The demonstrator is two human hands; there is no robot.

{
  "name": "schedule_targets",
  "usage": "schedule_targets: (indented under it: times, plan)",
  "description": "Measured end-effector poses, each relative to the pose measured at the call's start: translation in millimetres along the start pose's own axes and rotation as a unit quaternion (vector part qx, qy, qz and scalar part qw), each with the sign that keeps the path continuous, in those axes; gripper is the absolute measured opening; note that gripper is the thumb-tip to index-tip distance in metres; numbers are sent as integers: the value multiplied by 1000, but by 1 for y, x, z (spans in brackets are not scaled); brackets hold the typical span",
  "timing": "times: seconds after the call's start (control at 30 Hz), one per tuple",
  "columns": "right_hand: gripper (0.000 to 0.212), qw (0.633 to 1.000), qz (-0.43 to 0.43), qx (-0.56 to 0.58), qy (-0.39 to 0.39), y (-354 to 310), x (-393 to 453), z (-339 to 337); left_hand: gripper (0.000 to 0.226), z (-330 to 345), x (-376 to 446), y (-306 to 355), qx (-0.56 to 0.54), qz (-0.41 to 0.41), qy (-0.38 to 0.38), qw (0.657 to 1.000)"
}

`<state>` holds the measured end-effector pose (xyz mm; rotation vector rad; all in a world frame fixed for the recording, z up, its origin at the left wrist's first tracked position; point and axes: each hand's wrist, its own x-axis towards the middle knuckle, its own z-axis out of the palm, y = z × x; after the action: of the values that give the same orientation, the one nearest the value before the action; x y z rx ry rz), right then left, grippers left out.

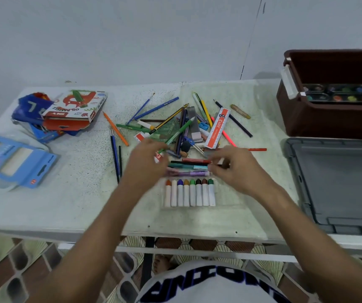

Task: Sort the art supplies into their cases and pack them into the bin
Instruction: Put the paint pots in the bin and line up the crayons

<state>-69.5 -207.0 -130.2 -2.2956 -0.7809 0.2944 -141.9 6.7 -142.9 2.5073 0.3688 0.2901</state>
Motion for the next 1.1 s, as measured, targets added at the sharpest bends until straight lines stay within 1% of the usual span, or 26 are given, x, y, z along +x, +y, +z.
schedule_targets:
  times: [0.03,0.07,0.1,0.17,0.3,0.37,0.43,0.57,0.63,0.73,0.8,0.9,0.97,1.03,1.1]
  plan:
    - [22,1000,2,-6,15,-1,12,-1,29,-7,15,-11,23,-28,20,999]
    - [24,999,9,-20,27,-1,25,-1,31,-13,29,-22,50,-54,24,997]
    - [26,998,17,-38,37,1,36,1,33,-17,42,-33,78,-72,15,994]
    - [31,995,37,-77,42,3,55,7,34,-20,61,-50,116,-79,-21,990]
    - [40,985,65,-159,24,4,67,18,37,-19,81,-66,130,-29,-92,987]
    - [39,980,75,-185,23,4,66,20,38,-18,85,-67,122,6,-102,987]
    - [38,975,85,-202,23,4,65,20,34,-19,86,-64,120,24,-109,986]
    - [37,975,100,-200,12,7,65,17,29,-22,86,-61,137,34,-130,981]
    - [34,976,102,-193,4,9,66,14,26,-23,87,-62,153,13,-133,979]
    - [29,982,98,-161,-8,12,68,11,25,-28,85,-61,161,-21,-111,981]
    - [26,988,92,-125,10,13,66,8,25,-34,78,-56,160,-23,-67,985]
    - [19,994,93,-25,50,12,56,-2,22,-42,55,-43,131,-11,29,991]
    - [16,994,84,20,71,13,47,-9,19,-41,36,-32,110,8,79,991]
    - [14,990,83,72,87,13,36,-16,16,-37,17,-18,69,33,113,991]
    - [16,983,91,132,86,12,24,-21,15,-29,-1,-3,24,51,121,991]
